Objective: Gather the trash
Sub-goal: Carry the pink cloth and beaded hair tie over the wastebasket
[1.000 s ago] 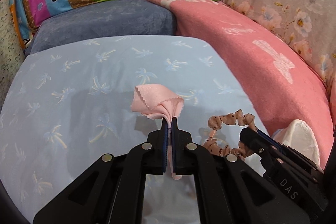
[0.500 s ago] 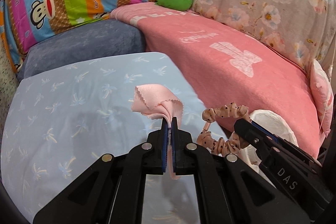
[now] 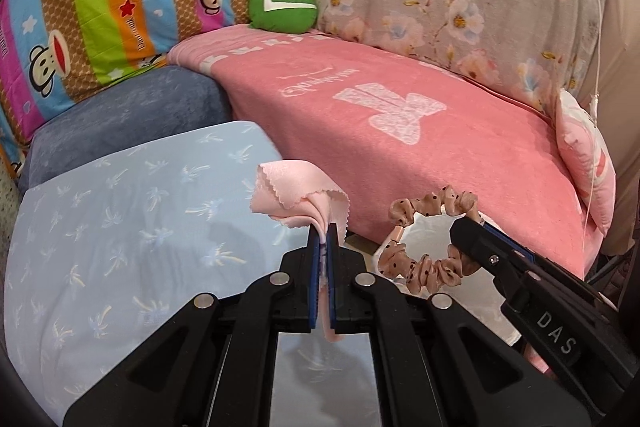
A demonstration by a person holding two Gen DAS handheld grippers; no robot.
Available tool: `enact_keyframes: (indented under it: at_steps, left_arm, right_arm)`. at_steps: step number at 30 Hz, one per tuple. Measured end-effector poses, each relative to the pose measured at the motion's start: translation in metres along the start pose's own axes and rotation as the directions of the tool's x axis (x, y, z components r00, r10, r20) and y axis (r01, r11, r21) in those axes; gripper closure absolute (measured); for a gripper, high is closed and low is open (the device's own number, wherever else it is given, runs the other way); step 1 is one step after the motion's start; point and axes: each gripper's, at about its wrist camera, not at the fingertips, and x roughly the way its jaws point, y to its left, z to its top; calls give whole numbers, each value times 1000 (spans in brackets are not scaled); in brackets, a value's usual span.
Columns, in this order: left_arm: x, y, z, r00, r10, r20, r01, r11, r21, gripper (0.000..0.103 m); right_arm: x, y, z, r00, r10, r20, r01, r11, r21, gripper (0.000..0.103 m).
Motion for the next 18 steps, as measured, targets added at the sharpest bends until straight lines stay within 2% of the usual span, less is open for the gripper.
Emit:
enact_keyframes:
  at_steps: [18]
  left_arm:
    - [10, -72, 3, 995, -91, -42, 95, 989, 113, 98]
  right_arm:
    - [-50, -77, 7, 995, -78, 61, 73, 993, 89, 93]
